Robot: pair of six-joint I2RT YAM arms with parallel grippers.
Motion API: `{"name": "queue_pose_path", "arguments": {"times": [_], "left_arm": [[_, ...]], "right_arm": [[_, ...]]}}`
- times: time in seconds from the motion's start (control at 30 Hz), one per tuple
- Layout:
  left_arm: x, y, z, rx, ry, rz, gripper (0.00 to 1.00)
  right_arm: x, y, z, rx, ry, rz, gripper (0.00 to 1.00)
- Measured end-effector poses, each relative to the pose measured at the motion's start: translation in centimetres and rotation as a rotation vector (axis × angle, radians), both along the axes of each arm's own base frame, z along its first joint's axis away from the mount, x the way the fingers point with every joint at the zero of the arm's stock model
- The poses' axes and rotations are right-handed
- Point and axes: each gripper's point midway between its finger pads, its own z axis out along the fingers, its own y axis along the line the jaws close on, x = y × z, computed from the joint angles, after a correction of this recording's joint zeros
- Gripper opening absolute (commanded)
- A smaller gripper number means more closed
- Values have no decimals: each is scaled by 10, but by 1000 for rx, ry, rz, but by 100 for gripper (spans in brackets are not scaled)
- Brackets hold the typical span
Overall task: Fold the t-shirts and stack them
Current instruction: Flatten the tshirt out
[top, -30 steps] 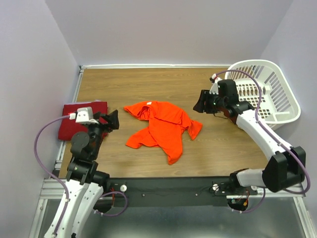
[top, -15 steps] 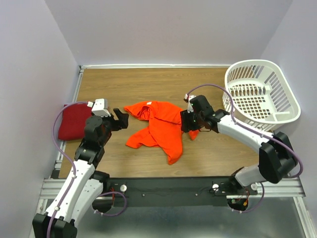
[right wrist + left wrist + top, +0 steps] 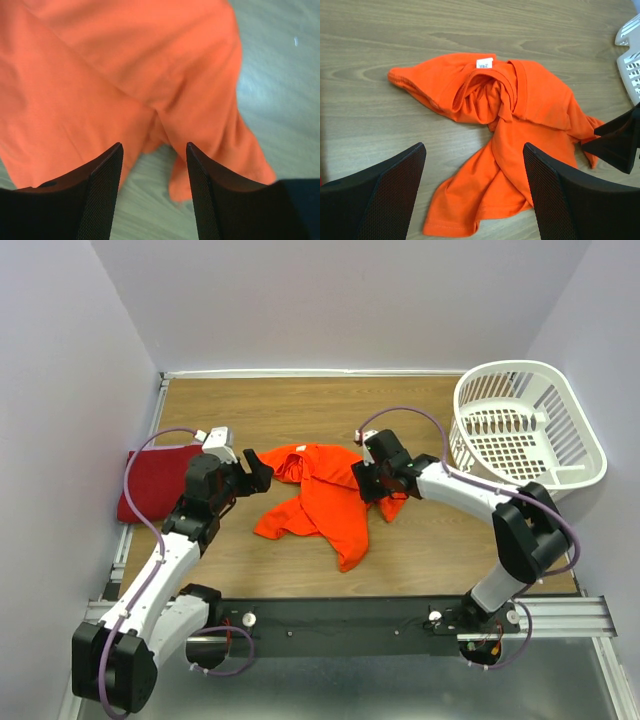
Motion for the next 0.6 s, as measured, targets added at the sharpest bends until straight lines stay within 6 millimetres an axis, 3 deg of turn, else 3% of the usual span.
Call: {"name": "queue_pose_path", "arguments": {"times": [0.17,0.33,0.43,0.47,0.6], "left_arm": [[5,6,5,45,-26,15,86],[5,10,8,57,-40,28,86],[5,12,8,68,-47,36,86],[5,13,8,73,-47,38,86],[6,13,8,78,-48,37,86]], "right_arm": [[22,25,1,-10,-57,69,59],[33,33,-19,-59,-51,98,57],[37,33,-27,-85,-46,104,45],[38,33,-30,-94,-45,107,34],[42,33,-28,-116,-66,106,12]]}}
